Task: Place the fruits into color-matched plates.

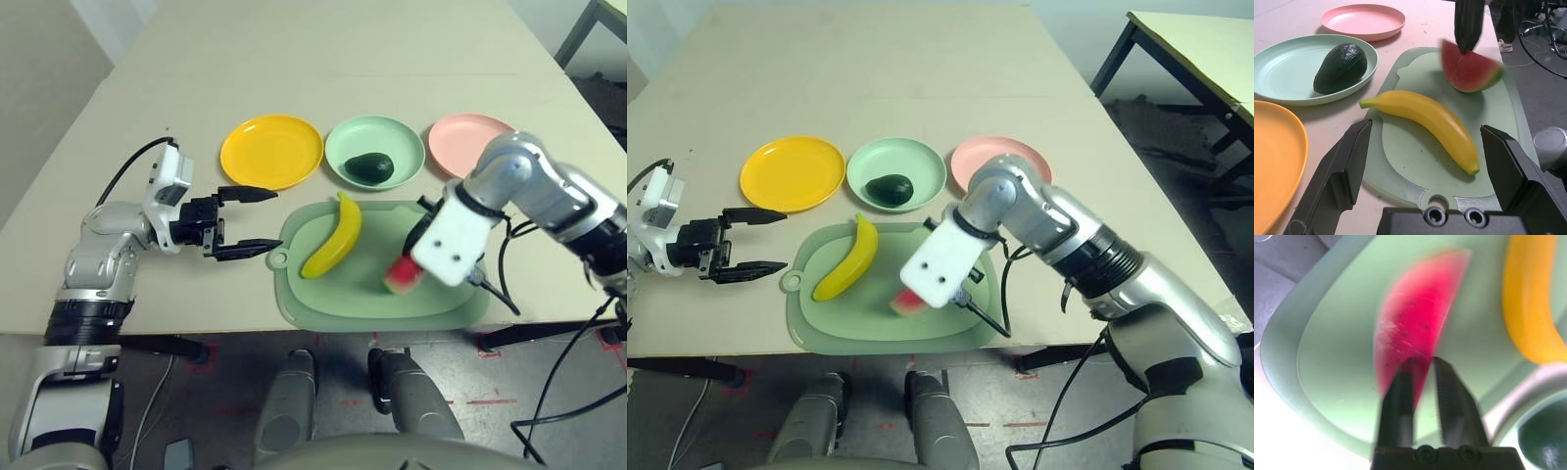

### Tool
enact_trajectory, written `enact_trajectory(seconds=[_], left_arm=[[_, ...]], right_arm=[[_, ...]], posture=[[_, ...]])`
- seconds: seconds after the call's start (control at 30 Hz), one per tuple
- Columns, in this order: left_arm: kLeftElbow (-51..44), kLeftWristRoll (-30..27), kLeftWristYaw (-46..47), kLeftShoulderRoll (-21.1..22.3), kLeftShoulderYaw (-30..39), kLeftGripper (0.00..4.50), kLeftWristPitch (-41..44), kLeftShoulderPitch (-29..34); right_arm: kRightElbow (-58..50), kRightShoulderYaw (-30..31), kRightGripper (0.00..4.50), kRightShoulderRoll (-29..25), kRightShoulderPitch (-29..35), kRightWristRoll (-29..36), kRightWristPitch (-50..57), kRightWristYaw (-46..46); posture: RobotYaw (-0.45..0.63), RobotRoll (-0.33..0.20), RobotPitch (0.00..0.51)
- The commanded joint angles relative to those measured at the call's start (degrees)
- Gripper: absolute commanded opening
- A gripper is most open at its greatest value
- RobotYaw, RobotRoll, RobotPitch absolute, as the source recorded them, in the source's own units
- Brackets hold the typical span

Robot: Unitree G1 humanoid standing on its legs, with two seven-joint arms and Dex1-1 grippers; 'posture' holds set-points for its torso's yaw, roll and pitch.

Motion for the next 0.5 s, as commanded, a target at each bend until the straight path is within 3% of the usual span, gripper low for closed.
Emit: enact_trajectory(seconds=[0.03,0.3,0.4,0.5], left_arm=[[-0.73,0.70,0.00,0.00,-0.76,4.50,0.28,0.45],[-0.82,0.88,0.22,-0.09,-0.97,4.50,0.21,0.07],[-0.98,0.88,0.30,0.05,-0.95,4.50,0.28,0.02],[-1.24,0.84,0.40,0.25,-0.82,4.50,0.35,0.16]], right_arm=[[-1.34,2.02,0.03,-2.29,-0.24,2.39,2.52,0.30],[-5.95,3.06,0.03,-4.19,1.23,4.67,6.22,0.30],[-6.08,3.11,0.66,-3.85,1.99,3.89,5.93,0.30],[-5.86,2.91,1.68,-3.21,2.97,3.00,5.50,0.30]], posture=[[-0.01,0.000,0.183],[-0.01,0.000,0.183],[-0.01,0.000,0.183],[-0.01,0.000,0.183]])
